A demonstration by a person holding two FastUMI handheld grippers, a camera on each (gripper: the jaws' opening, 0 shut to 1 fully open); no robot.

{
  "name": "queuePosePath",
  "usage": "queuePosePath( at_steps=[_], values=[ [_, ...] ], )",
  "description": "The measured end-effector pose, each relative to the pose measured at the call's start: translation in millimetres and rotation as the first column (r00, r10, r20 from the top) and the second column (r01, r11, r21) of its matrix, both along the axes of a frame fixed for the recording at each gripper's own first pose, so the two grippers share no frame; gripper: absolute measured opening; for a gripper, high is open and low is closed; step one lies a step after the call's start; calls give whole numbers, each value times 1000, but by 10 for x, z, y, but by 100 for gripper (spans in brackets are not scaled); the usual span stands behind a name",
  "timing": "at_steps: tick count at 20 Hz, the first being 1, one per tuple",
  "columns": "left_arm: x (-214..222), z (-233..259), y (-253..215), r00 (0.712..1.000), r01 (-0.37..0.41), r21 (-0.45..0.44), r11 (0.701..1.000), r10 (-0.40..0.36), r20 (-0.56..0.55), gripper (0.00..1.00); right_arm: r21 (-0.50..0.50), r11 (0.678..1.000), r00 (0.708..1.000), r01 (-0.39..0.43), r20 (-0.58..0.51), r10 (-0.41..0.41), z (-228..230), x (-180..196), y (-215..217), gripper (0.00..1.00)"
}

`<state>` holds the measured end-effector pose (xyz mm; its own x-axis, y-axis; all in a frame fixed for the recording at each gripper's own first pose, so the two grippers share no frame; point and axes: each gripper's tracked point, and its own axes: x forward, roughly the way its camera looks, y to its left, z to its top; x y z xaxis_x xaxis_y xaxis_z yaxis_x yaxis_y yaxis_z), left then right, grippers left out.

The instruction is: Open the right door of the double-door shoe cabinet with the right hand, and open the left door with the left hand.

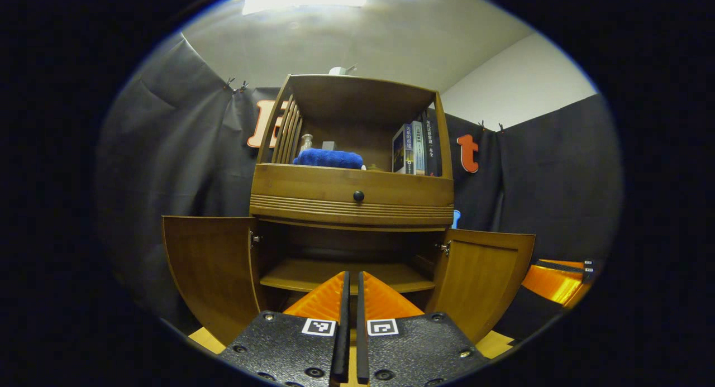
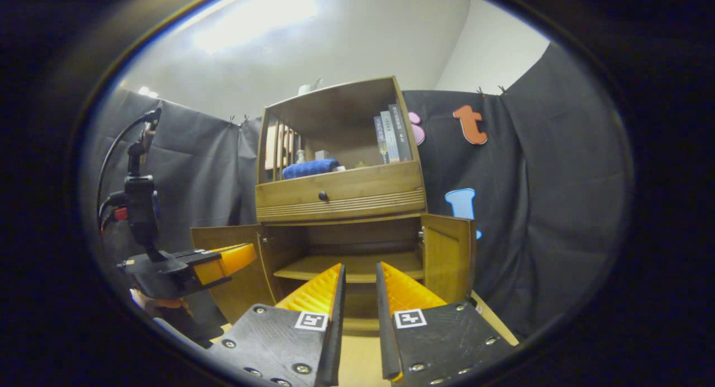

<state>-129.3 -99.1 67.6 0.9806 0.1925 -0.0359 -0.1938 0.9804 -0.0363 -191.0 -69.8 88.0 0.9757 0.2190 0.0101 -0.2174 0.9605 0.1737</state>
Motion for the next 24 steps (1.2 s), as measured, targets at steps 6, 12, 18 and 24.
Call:
queuePosePath(
  at_steps=[6,12,18,24],
  values=[
    [2,22,-52,1000,5,0,1000,-5,-5,23,-4,1000,999,-21,30,21,137,-15,136,29],
    [-31,43,-145,999,28,3,1000,-28,14,69,-21,1000,999,8,44,-7,126,-17,106,46],
    [-90,115,-123,999,9,32,999,-10,42,95,5,1000,997,9,82,-9,198,-69,114,100],
    [-124,165,-3,998,-35,37,999,32,62,92,-1,1000,998,15,68,-15,110,-61,122,96]
  ],
)
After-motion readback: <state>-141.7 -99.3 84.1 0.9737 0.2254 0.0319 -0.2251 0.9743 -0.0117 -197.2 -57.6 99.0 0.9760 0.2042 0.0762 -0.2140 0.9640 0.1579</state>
